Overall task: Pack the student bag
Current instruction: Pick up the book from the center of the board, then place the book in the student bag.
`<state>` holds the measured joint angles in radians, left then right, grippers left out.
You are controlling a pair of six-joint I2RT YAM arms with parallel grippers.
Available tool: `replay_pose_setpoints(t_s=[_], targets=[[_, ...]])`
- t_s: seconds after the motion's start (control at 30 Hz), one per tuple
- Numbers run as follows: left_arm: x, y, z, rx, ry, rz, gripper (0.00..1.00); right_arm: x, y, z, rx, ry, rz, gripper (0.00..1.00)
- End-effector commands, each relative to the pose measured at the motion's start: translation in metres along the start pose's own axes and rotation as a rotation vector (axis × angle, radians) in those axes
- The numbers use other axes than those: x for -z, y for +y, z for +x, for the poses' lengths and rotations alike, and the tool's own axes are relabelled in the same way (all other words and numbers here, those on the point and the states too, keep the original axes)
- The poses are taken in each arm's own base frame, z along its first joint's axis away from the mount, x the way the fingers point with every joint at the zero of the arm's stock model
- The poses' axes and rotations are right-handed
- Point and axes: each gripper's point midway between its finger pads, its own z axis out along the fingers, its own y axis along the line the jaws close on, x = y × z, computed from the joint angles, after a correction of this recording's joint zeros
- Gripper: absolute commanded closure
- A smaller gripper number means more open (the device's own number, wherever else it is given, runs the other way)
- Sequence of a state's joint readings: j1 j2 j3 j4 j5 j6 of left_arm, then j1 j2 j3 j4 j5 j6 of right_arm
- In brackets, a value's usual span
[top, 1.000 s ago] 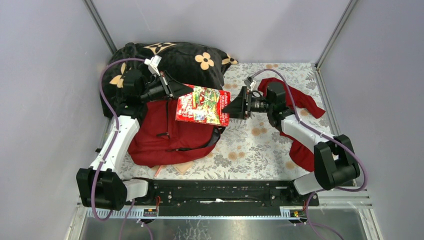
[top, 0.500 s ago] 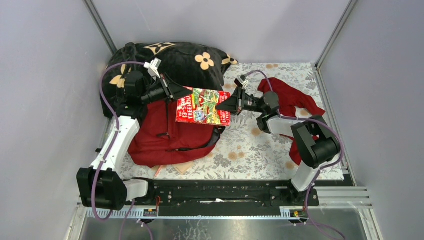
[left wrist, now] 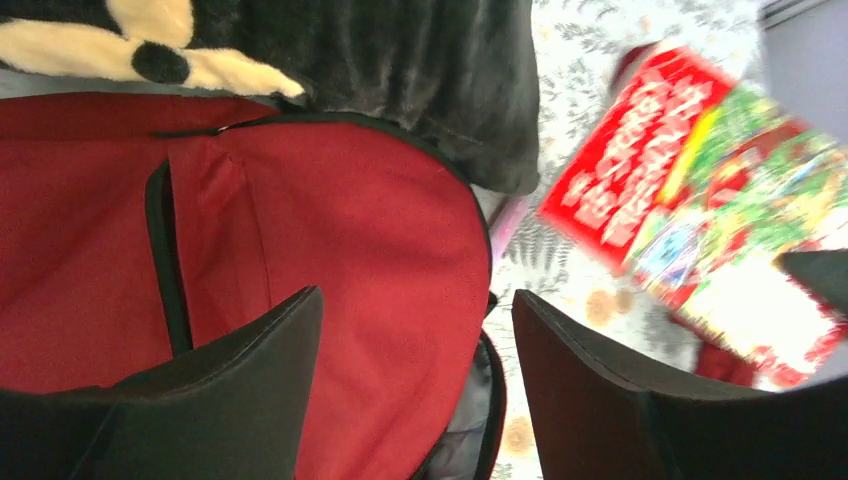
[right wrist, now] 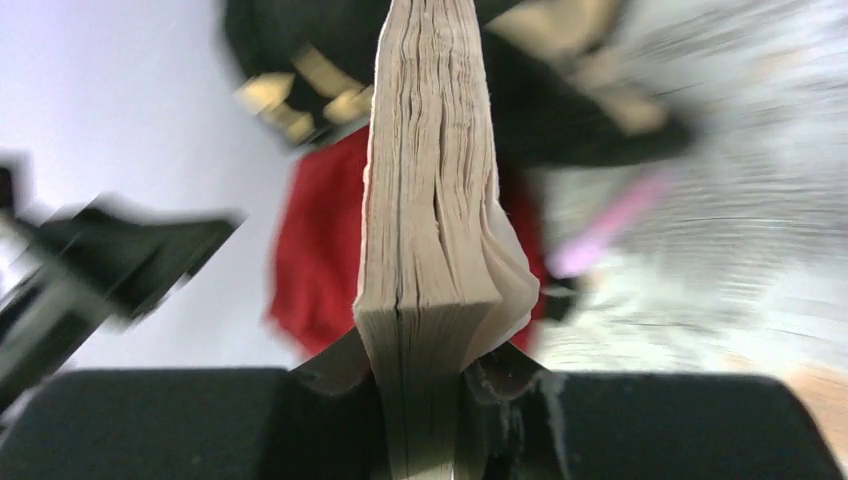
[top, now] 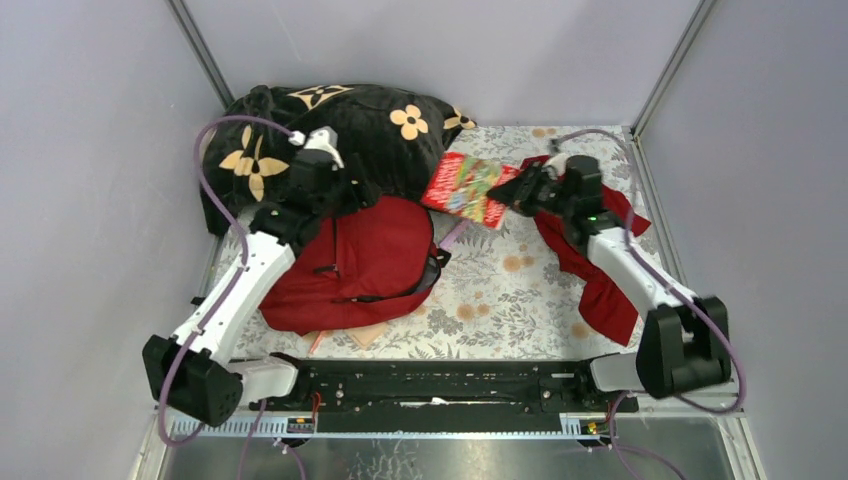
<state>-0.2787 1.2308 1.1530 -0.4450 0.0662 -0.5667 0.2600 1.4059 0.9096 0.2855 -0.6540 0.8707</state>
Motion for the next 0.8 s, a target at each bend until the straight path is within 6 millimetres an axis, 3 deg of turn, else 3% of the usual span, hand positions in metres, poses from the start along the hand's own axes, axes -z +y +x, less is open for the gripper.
replay_pose_setpoints(t_s=[0.0, 0.1, 0.2, 0.3, 0.43, 0.77], targets=[[0.012, 0.017, 0.013, -0.241, -0.075, -0.369, 0.24, 0.091, -0.089, -0.044, 0.184, -0.193, 0.596, 1.0], [-0.001, -0.014, 0.051, -0.36, -0.081, -0.449, 0.19, 0.117, -0.087, -0.059, 0.213, -0.363, 0.648, 1.0], [-0.026, -0.042, 0.089, -0.42, -0.018, -0.462, 0.16, 0.129, -0.083, -0.061, 0.193, -0.426, 0.664, 1.0], [-0.046, -0.061, 0.124, -0.592, -0.028, -0.535, 0.1, 0.137, -0.084, -0.062, 0.191, -0.45, 0.696, 1.0], [-0.075, -0.056, 0.154, -0.68, 0.014, -0.596, 0.05, 0.137, -0.08, -0.057, 0.205, -0.443, 0.668, 1.0], [-0.094, -0.025, 0.166, -0.79, 0.007, -0.763, 0.21, 0.13, -0.081, -0.045, 0.205, -0.386, 0.626, 1.0]])
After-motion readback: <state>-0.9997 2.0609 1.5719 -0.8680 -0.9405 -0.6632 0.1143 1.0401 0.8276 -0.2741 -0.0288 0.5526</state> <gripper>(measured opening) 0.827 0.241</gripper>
